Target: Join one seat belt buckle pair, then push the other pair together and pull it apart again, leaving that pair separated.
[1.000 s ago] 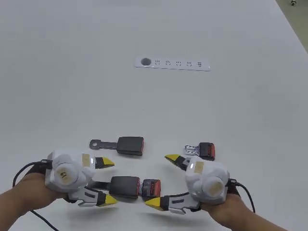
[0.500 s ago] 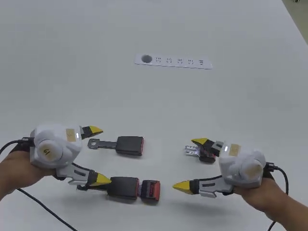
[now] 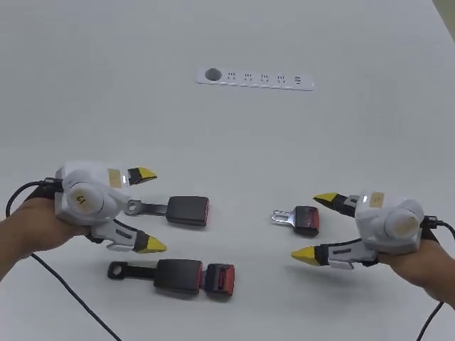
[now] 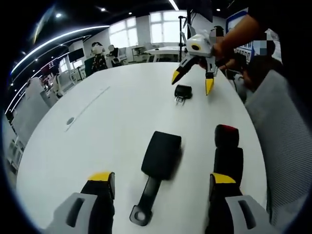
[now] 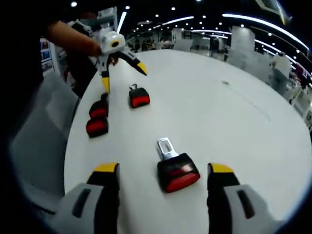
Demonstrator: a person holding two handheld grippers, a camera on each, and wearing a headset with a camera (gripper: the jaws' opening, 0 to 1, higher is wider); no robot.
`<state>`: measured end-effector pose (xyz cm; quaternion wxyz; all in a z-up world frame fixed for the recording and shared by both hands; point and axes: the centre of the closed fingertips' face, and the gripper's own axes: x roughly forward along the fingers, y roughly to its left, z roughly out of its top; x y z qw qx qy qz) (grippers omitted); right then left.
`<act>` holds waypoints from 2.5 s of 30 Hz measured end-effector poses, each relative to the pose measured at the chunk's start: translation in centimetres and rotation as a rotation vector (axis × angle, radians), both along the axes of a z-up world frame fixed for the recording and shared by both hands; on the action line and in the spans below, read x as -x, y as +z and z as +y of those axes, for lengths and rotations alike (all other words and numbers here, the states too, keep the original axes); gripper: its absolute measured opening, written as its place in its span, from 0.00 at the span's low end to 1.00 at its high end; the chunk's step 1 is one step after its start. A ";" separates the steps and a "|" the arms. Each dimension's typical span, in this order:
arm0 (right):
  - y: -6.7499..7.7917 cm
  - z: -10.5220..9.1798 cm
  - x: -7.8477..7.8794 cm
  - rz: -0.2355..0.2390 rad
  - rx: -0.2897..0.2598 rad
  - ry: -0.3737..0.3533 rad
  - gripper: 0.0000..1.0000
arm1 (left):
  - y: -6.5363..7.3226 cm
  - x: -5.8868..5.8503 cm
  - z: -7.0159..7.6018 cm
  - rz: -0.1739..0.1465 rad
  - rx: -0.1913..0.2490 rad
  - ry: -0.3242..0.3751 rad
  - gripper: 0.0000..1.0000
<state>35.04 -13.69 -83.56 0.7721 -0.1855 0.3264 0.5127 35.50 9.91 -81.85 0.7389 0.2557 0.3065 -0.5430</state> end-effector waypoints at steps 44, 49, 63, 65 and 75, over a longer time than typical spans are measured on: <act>-1.4 -0.3 -1.7 -0.017 0.025 0.120 0.36 | -2.4 -1.1 -2.1 0.072 0.023 -0.158 0.34; -1.4 0.4 -1.7 -0.031 0.015 0.124 0.36 | -2.5 -1.1 -2.3 0.074 0.017 -0.167 0.34; -1.1 4.7 -2.0 -0.046 -0.021 0.106 0.36 | -2.6 -1.2 -2.4 0.077 0.017 -0.168 0.34; -1.2 5.4 -2.0 -0.053 -0.022 0.099 0.36 | -2.6 -1.1 -2.4 0.078 0.015 -0.167 0.34; -1.5 8.6 -1.8 -0.059 -0.049 0.073 0.36 | -2.7 -1.2 -2.5 0.080 -0.002 -0.169 0.34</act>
